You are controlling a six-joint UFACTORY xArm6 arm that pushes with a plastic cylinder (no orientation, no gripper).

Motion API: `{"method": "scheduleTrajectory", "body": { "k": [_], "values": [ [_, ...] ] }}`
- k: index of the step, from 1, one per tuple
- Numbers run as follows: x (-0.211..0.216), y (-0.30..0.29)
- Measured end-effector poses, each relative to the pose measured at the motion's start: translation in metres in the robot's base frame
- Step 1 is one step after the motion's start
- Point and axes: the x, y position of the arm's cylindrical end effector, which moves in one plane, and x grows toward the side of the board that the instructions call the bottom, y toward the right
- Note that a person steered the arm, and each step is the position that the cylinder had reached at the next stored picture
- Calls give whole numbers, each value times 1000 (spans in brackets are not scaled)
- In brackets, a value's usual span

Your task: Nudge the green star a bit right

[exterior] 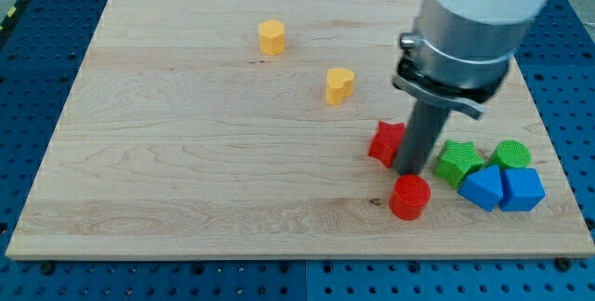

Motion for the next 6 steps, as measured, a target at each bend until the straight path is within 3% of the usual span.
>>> {"method": "scheduleTrajectory", "body": {
  "k": [2, 5, 6],
  "values": [
    [-23, -60],
    [-24, 55],
    [-43, 55]
  ]
}}
